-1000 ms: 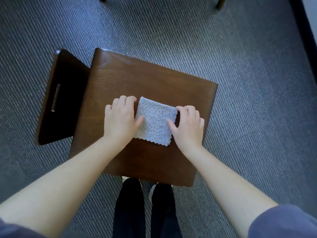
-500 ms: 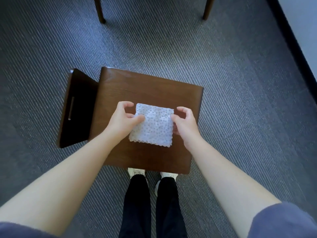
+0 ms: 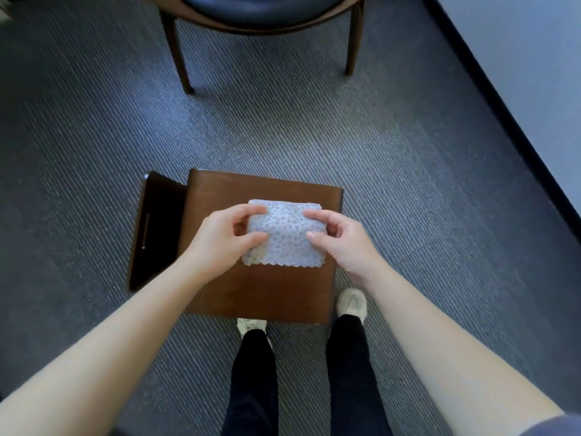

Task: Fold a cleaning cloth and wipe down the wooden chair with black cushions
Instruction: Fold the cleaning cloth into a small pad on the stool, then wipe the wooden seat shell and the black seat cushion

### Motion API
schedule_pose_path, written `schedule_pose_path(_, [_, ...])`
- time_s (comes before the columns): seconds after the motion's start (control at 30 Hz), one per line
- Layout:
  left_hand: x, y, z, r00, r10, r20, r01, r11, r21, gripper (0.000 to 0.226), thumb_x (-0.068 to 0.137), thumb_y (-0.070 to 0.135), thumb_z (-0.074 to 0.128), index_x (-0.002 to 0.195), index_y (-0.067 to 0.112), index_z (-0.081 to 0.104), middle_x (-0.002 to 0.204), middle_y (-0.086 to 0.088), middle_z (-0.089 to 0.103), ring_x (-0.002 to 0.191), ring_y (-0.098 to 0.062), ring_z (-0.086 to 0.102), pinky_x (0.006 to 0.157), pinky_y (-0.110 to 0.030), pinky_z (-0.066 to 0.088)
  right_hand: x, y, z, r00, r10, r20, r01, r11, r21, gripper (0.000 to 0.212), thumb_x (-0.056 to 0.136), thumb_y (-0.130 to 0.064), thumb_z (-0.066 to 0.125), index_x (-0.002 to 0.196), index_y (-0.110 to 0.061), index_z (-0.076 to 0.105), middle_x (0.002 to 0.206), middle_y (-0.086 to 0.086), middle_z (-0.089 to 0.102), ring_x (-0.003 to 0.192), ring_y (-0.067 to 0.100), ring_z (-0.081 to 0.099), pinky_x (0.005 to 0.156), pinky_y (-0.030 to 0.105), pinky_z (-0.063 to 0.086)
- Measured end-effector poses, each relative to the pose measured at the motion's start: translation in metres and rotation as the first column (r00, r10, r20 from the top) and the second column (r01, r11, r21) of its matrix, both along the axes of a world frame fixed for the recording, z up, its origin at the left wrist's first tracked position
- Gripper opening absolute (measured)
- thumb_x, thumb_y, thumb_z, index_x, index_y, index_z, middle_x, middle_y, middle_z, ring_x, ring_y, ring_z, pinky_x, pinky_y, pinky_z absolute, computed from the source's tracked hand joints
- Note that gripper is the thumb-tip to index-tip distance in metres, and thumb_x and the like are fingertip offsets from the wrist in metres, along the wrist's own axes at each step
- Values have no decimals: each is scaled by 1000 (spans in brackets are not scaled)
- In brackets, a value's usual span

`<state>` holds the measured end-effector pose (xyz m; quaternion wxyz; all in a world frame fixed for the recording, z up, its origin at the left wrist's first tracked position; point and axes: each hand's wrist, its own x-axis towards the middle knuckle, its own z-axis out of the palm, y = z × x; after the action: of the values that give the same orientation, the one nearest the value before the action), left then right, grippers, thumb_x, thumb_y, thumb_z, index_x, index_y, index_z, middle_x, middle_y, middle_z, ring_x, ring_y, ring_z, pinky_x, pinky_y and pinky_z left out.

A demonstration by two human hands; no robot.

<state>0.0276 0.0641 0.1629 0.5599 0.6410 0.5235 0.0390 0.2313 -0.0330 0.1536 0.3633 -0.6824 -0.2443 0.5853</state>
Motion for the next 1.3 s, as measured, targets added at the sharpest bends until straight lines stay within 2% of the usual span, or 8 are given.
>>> schedule_pose_path(0.13, [37,3,13,989,-45,-140,72,978,195,24,81,25,78,101,34,68,86,21,63,82,7,58,76,-9,43,42,6,4,966,217,139,-210,976,-65,38,76,-10,78,107,-31,71,111,-9,67,99,13,64,90,30,54])
schedule_pose_path(0.3, [95,-8,21,978,-6,-210,72,949,307,7,83,28,75,86,26,69,84,10,55,79,-4,54,71,-18,41,111,18,14,904,334,269,-343,939,-15,18,79,-13,74,82,-31,68,98,0,65,84,11,60,83,31,52])
schedule_pose_path(0.43, [155,-19,34,963,250,-95,-238,963,125,12,90,29,67,89,17,67,91,2,68,79,-7,63,71,-21,49,182,22,32,942,310,128,-313,950,5,10,86,-12,70,84,-20,66,99,-3,66,90,9,62,85,25,47])
schedule_pose_path(0.6, [232,-18,54,829,553,84,-485,786,-384,25,91,11,67,114,5,61,101,-10,71,74,-9,69,64,-23,59,241,40,55,989,140,-49,-143,987,-79,1,94,-10,59,93,-10,59,80,2,65,69,8,61,61,24,53])
schedule_pose_path(0.8, [268,13,62,824,564,57,-505,776,-378,33,86,7,72,116,-2,61,99,-12,69,75,-16,66,61,-20,58,283,71,71,989,147,-16,-148,987,-64,10,93,-15,64,84,-14,60,73,-2,66,64,7,61,56,21,51])
schedule_pose_path(0.97, [286,48,72,815,569,111,-445,737,-509,17,89,21,68,101,9,67,91,-9,71,76,-18,64,59,-21,57,303,108,78,978,206,-15,-207,978,-42,5,95,-12,60,91,-13,60,83,2,67,75,12,64,64,26,55])
schedule_pose_path(1.17, [305,121,68,850,524,58,-487,822,-295,18,89,16,70,75,10,61,73,-5,63,56,-7,60,50,-13,49,323,187,79,971,240,24,-238,970,-51,5,93,-7,61,91,-11,62,81,6,68,73,13,65,68,30,57])
schedule_pose_path(1.3, [310,186,66,857,511,65,-471,828,-304,17,91,15,68,75,12,62,64,4,65,53,-3,62,50,-13,49,327,255,78,969,248,-5,-247,965,-93,3,94,-8,61,93,-11,61,85,8,67,78,17,64,74,37,57])
